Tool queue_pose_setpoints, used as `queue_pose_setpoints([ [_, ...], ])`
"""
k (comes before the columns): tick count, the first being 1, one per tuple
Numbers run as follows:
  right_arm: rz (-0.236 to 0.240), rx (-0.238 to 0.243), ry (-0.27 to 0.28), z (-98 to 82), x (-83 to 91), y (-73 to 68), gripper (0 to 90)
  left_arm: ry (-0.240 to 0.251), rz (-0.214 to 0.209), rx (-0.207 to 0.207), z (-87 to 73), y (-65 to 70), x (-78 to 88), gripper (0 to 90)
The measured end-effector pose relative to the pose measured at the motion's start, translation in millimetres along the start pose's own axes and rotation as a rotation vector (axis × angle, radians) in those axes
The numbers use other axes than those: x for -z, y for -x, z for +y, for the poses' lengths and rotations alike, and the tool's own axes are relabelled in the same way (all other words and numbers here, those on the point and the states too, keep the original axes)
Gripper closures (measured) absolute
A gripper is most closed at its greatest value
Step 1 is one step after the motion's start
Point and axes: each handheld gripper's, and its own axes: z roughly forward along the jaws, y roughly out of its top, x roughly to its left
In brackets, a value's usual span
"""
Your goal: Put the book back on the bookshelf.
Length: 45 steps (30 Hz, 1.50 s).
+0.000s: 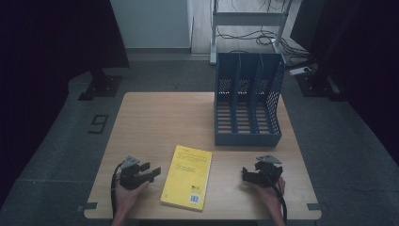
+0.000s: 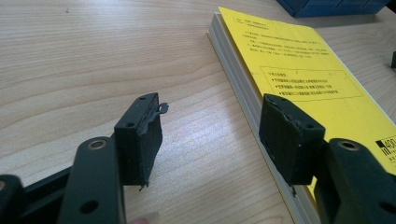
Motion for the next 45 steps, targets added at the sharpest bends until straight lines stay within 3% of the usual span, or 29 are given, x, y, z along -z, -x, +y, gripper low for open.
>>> queue_pose_setpoints([
  [10,-0.008,-0.006,-0.001,-0.3,0.4,-0.8,0.0,0.015,-0.002,-0.011,1.2,1.3,2.2,36.3],
  [22,-0.016,-0.016,0.002,-0.6,1.1,-2.9,0.4,-0.005,0.005,-0.014,-0.1,0.0,1.6,36.0],
  [32,-0.027,0.004,0.023,-0.5,5.8,-11.4,9.1,0.0,0.005,-0.01,3.3,1.5,4.8,35.8],
  [37,-0.011,0.002,0.049,0.4,10.3,-16.9,10.4,0.005,-0.005,-0.009,4.9,2.2,6.4,35.7],
  [45,0.067,-0.013,0.116,6.9,24.0,-36.5,12.6,0.01,-0.018,-0.012,8.3,3.6,5.6,35.2],
])
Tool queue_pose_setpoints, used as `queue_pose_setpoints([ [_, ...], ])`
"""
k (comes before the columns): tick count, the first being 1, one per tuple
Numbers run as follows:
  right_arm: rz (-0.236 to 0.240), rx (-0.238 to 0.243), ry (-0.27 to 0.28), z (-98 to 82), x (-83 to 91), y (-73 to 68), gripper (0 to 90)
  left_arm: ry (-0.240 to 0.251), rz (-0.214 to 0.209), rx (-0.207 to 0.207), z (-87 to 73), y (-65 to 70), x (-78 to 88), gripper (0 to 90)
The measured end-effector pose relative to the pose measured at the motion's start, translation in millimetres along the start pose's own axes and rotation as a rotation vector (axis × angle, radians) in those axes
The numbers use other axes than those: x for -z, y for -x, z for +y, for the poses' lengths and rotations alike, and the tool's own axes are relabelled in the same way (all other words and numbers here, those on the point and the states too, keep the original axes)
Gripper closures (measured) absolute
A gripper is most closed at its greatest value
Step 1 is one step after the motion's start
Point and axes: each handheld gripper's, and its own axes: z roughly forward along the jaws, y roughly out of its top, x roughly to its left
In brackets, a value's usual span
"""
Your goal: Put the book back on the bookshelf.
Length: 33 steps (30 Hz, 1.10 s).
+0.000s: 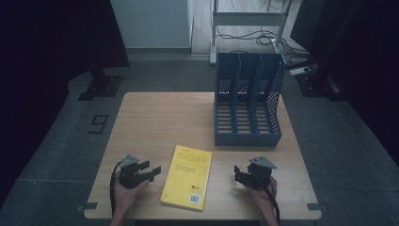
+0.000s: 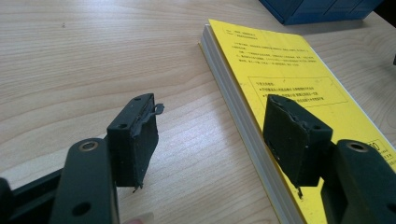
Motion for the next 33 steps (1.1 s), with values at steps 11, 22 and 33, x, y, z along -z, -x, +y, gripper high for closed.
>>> queue_pose_setpoints([
  [11,0.103,0.009,0.021,4.9,1.1,-31.0,13.1,0.005,-0.031,0.021,3.7,-0.8,-2.5,35.2],
  [22,0.181,0.052,0.017,9.2,-6.7,-67.7,13.2,0.016,-0.004,0.018,4.3,0.2,1.8,35.4],
  [33,0.272,0.084,0.004,22.2,-28.0,-100.6,13.3,-0.004,-0.002,-0.016,3.4,10.5,-2.2,35.5],
])
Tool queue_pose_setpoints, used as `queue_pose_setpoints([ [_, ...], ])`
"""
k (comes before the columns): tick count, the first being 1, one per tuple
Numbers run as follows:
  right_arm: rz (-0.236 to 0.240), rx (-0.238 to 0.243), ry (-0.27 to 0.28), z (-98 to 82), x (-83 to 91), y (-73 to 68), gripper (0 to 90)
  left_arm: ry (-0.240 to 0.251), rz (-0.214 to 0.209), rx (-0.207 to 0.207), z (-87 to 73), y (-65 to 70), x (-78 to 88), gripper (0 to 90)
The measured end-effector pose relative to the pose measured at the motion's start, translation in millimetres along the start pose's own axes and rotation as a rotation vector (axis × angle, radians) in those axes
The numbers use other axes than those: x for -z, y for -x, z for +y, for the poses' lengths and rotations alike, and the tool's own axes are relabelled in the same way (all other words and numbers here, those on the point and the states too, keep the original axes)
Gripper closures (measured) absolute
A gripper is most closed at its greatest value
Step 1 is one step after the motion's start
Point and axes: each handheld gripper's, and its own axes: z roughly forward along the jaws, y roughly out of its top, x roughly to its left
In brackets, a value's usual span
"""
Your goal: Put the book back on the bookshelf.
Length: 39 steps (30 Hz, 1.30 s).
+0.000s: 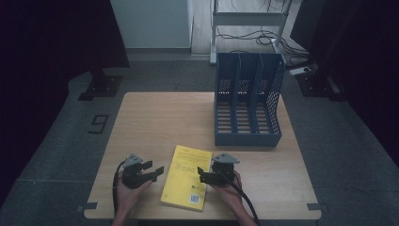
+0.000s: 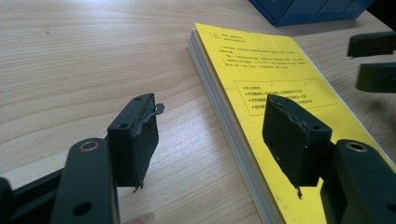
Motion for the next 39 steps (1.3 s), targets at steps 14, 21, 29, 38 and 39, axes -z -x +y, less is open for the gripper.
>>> queue_pose_setpoints([
  [14,0.04,0.03,-0.041,0.9,-23.3,-20.5,13.0,0.009,-0.008,-0.006,0.8,4.7,0.9,35.7],
  [21,0.014,0.048,-0.042,-4.8,-26.5,-26.8,13.2,0.011,-0.019,-0.011,1.3,6.7,1.0,35.6],
  [29,-0.053,0.131,-0.041,-9.6,-28.3,-35.7,13.2,0.008,-0.018,-0.013,1.0,8.2,-0.5,35.6],
  [38,-0.077,0.119,-0.043,-11.7,-25.8,-35.6,12.6,-0.003,-0.018,-0.019,-0.4,9.8,-4.1,35.4],
  [39,-0.079,0.118,-0.042,-12.1,-25.4,-35.5,12.6,-0.004,-0.018,-0.02,-0.4,10.0,-4.1,35.4],
])
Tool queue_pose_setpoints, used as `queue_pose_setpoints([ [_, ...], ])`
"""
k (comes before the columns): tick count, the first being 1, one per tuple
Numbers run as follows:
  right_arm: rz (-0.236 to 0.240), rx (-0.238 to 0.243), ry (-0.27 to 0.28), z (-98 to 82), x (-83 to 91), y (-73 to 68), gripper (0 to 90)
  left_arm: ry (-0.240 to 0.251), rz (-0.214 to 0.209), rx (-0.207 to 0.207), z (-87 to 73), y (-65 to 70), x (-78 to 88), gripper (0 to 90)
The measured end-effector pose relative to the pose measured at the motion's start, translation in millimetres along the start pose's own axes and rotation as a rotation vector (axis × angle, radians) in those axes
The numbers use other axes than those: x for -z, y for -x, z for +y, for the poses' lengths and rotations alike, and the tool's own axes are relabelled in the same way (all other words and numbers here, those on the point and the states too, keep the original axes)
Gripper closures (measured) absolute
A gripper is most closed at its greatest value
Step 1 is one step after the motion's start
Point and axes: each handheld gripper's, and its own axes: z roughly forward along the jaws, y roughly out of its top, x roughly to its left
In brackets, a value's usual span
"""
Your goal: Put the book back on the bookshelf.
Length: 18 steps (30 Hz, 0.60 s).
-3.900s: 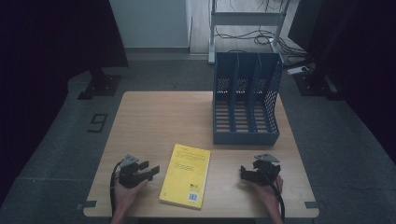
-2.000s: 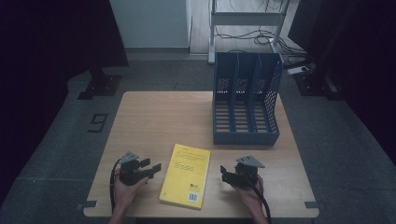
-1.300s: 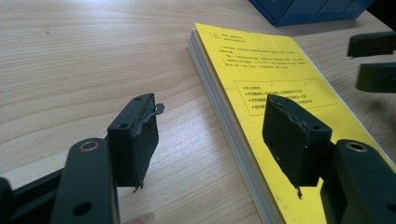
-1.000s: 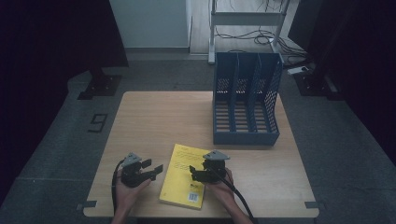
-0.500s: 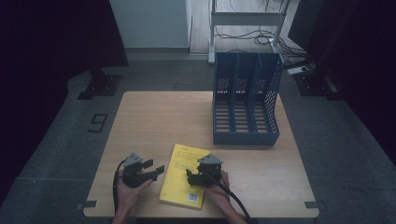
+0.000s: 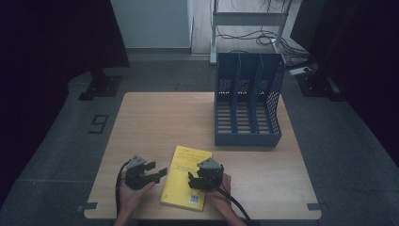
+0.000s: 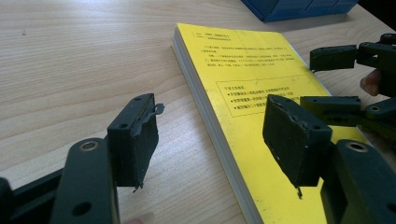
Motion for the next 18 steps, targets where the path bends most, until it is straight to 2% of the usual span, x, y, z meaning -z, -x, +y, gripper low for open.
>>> queue_pose_setpoints([
  [5,-0.004,-0.012,-0.007,-1.1,1.4,0.3,11.8,-0.003,0.008,0.0,-0.1,0.4,-0.5,34.8],
  [6,0.01,-0.045,-0.02,-1.6,1.1,2.4,10.8,-0.005,0.023,-0.003,-0.3,1.3,-1.3,34.3],
  [7,0.01,-0.045,-0.02,-1.6,1.1,2.4,10.8,-0.005,0.023,-0.003,-0.3,1.3,-1.3,34.0],
  [9,0.031,-0.08,-0.025,-3.5,0.5,5.7,10.0,-0.006,0.032,0.003,-1.1,1.7,-3.9,33.7],
  [15,0.039,-0.08,-0.014,-5.5,0.9,6.6,10.5,-0.031,0.02,-0.002,-3.0,8.5,-15.3,32.6],
  [18,0.041,-0.078,-0.002,-6.9,1.7,8.3,12.3,-0.048,0.013,-0.008,-3.0,16.4,-26.8,31.4],
])
